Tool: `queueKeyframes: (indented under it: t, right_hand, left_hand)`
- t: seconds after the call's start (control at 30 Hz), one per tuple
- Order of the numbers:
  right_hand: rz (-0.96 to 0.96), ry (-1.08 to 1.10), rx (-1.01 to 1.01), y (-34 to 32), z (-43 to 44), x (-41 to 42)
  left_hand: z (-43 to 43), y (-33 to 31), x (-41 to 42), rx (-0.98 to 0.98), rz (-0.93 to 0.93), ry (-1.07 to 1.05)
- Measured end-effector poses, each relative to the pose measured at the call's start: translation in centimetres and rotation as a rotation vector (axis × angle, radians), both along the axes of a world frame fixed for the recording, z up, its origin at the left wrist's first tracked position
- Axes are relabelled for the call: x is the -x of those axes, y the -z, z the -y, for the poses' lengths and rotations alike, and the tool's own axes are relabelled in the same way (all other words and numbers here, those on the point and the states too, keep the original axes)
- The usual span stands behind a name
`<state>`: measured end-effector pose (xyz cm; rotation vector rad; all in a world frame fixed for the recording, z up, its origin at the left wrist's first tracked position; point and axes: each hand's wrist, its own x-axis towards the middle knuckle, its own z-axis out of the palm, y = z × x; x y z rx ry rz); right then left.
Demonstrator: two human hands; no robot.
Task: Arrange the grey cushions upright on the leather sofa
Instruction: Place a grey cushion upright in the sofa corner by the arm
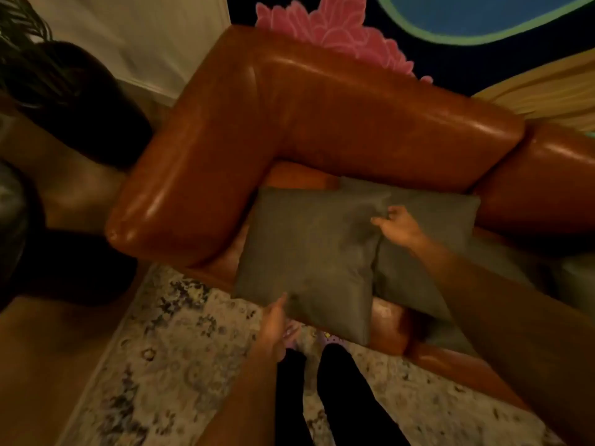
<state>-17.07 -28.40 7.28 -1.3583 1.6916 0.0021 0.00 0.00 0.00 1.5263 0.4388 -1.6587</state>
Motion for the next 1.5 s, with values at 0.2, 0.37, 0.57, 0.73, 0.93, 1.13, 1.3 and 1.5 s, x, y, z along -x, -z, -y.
queueKeyframes:
  t: [0.2, 0.37, 0.57, 0.73, 0.93, 1.13, 1.3, 1.5]
  right_hand:
    - [-0.055, 0.035, 0.1, 2.1, 4.3, -1.8]
    - [-0.106, -0.015, 0.08, 4.2, 5.8, -1.2]
    - [-0.26, -0.274, 0.025, 2.3, 6.2, 0.5]
    - [0.071, -0.228, -0.08, -1.0, 3.8, 1.1]
    - [0.197, -0.051, -0.046, -2.9, 1.3, 1.1]
    - [0.348, -0.218, -0.065, -5.6, 0.6, -0.2]
    - [0.202, -0.506, -0.064, -6.7, 1.0, -1.7]
    - [0.098, -0.362, 0.012, -7.3, 1.0, -3.4]
  left_hand:
    - [-1.2, 3.5, 2.3, -0.139, -0.077, -0.039]
    - [-0.5, 1.8, 5.3, -0.132, -0.141, -0.063]
    - [1.1, -1.7, 6.4, -0.115, -0.066, -0.082]
    - [-0.4, -3.4, 5.7, -0.066, 0.05, -0.226]
    - [-2.1, -9.1, 3.3, 0.007, 0.287, -0.163]
    - [-2.0, -13.6, 1.9, 0.029, 0.747, 0.227]
    - [-3.3, -14.3, 0.8, 0.107, 0.966, 0.634]
    - [-4.5, -13.0, -1.5, 0.092, 1.045, 1.025]
